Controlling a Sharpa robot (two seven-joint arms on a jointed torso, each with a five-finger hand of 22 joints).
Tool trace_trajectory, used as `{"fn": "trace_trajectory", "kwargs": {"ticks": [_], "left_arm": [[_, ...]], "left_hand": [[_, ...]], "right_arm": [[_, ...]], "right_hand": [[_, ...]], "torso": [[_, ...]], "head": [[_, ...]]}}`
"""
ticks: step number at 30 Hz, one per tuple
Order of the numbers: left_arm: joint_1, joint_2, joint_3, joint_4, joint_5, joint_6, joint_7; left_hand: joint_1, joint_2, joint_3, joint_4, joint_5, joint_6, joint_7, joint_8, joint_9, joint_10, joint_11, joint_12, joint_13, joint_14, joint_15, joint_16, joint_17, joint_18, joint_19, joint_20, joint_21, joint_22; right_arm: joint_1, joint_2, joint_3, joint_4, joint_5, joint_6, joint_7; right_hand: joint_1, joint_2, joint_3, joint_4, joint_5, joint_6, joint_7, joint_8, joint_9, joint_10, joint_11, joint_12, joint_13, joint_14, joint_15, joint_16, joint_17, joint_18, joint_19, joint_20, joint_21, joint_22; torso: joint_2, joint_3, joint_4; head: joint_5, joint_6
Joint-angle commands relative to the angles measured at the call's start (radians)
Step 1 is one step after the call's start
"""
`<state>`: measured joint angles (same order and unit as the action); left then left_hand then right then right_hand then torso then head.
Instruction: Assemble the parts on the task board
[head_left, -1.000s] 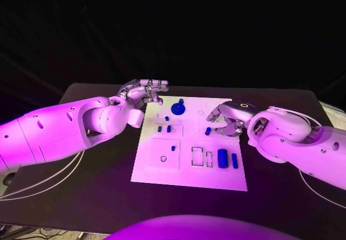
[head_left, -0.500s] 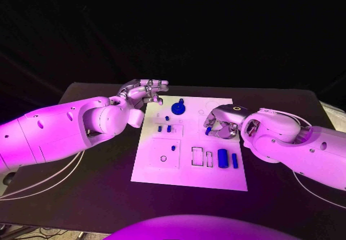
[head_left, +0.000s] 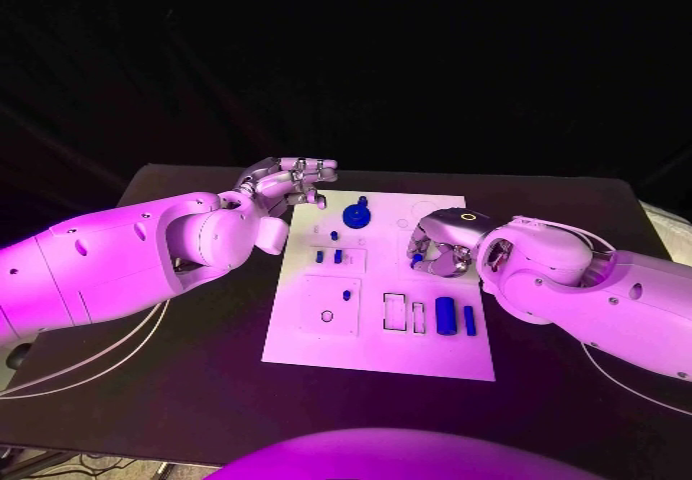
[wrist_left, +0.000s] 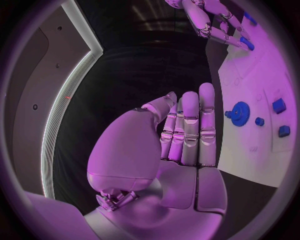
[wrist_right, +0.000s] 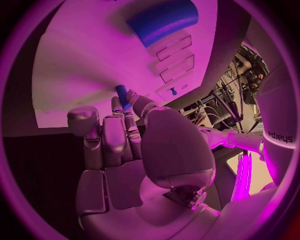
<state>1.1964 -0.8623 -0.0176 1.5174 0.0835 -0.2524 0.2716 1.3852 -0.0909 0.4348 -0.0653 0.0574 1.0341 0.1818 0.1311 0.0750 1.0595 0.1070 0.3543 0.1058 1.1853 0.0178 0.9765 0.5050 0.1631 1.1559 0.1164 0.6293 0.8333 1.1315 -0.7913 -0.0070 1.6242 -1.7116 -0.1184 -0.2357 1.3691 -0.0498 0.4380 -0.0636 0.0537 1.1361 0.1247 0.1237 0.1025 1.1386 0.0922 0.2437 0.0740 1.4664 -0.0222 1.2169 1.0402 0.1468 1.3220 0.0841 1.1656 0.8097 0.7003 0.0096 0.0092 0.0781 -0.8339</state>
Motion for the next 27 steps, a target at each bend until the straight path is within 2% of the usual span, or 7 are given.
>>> {"fn": "trace_trajectory", "kwargs": {"ticks": [1,9,16,21,27], "left_arm": [[0.000,0.001,0.000,-0.001,-0.005,0.027,-0.001],[0.000,0.001,0.000,-0.004,-0.005,0.031,-0.003],[0.000,0.000,0.000,-0.004,-0.007,0.035,-0.004],[-0.001,0.001,0.000,-0.004,-0.008,0.036,-0.003],[-0.002,0.002,0.000,-0.004,-0.011,0.038,-0.001]], "left_hand": [[0.002,0.006,-0.003,-0.002,0.005,-0.008,0.001,0.004,-0.002,-0.009,-0.001,0.002,0.001,-0.005,0.002,-0.003,-0.001,0.019,-0.006,0.002,-0.003,-0.002],[0.002,0.006,-0.003,-0.002,0.005,-0.008,0.001,0.004,-0.002,-0.009,-0.001,0.002,0.001,-0.005,0.002,-0.003,-0.001,0.019,-0.006,0.002,-0.003,-0.002],[0.004,0.006,-0.003,-0.005,0.006,-0.010,0.002,0.005,-0.002,-0.013,-0.001,0.005,0.001,-0.007,0.002,-0.003,-0.003,0.020,-0.006,0.002,-0.005,-0.002],[0.004,0.006,-0.003,-0.005,0.006,-0.010,0.002,0.005,-0.002,-0.013,-0.001,0.005,0.001,-0.007,0.002,-0.003,-0.003,0.020,-0.006,0.002,-0.005,-0.002],[0.007,0.006,-0.003,-0.009,0.006,-0.011,0.002,0.006,-0.002,-0.014,-0.001,0.007,0.001,-0.007,0.001,-0.003,-0.004,0.020,-0.006,0.002,-0.005,-0.003]], "right_arm": [[-0.005,0.002,-0.003,0.000,-0.050,-0.017,-0.014],[-0.005,-0.010,-0.002,0.023,-0.041,-0.105,-0.001],[-0.002,-0.047,0.011,0.080,0.059,-0.168,0.017],[0.003,-0.062,0.018,0.125,0.153,-0.177,0.037],[0.001,-0.019,0.019,0.149,0.221,-0.153,0.061]], "right_hand": [[0.017,0.022,0.014,-0.004,-0.001,0.009,-0.003,0.009,0.007,0.051,-0.040,0.003,0.005,0.029,-0.008,0.007,0.002,-0.015,0.007,-0.006,0.005,0.007],[0.023,0.023,0.029,-0.013,0.000,0.011,-0.003,0.012,0.009,0.060,-0.042,-0.001,0.006,0.029,-0.010,0.009,0.003,-0.017,0.012,-0.010,0.014,0.021],[0.027,0.018,0.040,-0.023,0.003,0.007,0.000,0.011,0.009,0.059,-0.040,-0.008,0.006,0.028,-0.010,0.008,-0.001,-0.018,0.013,-0.011,0.017,0.023],[0.028,0.016,0.045,-0.026,0.007,0.005,0.002,0.011,0.009,0.059,-0.039,-0.011,0.006,0.028,-0.009,0.008,-0.002,-0.018,0.013,-0.011,0.018,0.024],[0.023,0.016,0.048,-0.025,0.009,0.003,0.004,0.010,0.009,0.058,-0.037,-0.014,0.006,0.027,-0.008,0.006,-0.005,-0.018,0.012,-0.011,0.018,0.022]], "torso": [[-0.001,-0.0002,0.0008],[-0.001,-0.0003,0.0006],[-0.002,-0.0018,-0.0007],[-0.001,-0.0005,-0.0014],[-0.001,-0.0003,-0.0009]], "head": [[-0.001,0.000],[-0.001,0.000],[0.001,0.000],[0.007,0.000],[0.011,0.003]]}}
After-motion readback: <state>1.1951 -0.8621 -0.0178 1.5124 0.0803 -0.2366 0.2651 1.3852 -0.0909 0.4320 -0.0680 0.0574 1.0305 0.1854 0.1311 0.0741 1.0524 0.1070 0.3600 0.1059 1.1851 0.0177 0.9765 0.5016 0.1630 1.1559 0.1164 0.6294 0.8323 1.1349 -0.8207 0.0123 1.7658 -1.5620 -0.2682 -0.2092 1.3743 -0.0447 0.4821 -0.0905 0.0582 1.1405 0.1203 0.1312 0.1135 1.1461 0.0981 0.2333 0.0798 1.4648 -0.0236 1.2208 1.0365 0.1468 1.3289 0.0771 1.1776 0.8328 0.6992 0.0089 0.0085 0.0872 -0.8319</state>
